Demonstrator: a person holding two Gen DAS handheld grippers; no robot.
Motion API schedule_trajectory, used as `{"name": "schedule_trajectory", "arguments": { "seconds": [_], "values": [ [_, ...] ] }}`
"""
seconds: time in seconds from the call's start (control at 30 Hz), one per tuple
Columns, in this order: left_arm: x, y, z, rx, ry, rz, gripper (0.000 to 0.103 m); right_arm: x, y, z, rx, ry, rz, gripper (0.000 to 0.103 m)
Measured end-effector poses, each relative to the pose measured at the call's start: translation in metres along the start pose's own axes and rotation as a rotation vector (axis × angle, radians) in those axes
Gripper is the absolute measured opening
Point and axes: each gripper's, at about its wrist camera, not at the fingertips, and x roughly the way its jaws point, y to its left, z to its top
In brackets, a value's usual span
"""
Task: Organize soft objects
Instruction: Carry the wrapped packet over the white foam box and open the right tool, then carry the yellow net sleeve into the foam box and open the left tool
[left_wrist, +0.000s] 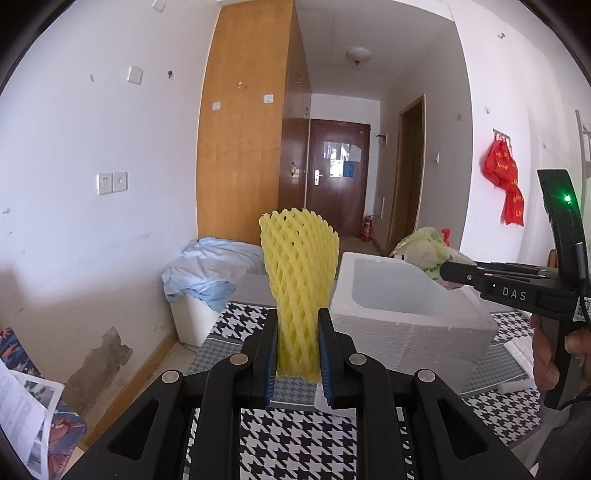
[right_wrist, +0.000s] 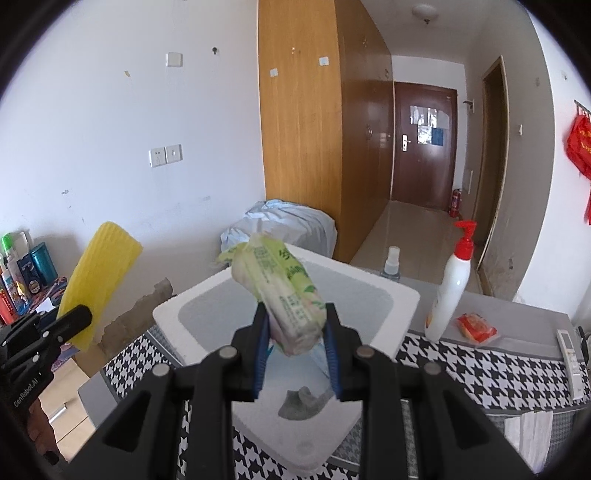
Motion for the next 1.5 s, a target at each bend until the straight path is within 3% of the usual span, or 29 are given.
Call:
{"name": "schedule_trajectory", "arguments": {
  "seconds": [0.27, 0.43, 0.63, 1.2, 1.5],
  "values": [
    [0.004, 0.006, -0.002, -0.011, 0.009, 0.011, 0.021, 0.015, 0.002, 0.002, -0.002, 0.039, -0.013, 0.037],
    [0.006, 0.01, 0.0, -0.019, 0.01, 0.021, 0.021, 0.015, 0.004, 0.002, 0.009, 0.039, -0.007, 0.07],
    [0.008, 0.008, 0.001, -0.021, 0.015, 0.014, 0.021, 0.001, 0.005, -0.001, 0.006, -0.012, 0.009, 0.094],
    [0.01, 0.002, 0.014, 0.001, 0.009, 0.002, 0.021, -0.023, -0.002, -0.004, 0.017, -0.05, -0.014, 0.102],
    [0.016, -0.013, 0.024, 0.012, 0.015, -0.06, 0.021, -0.038, -0.011, -0.009, 0.022, -0.068, -0.039, 0.102]
  ]
}}
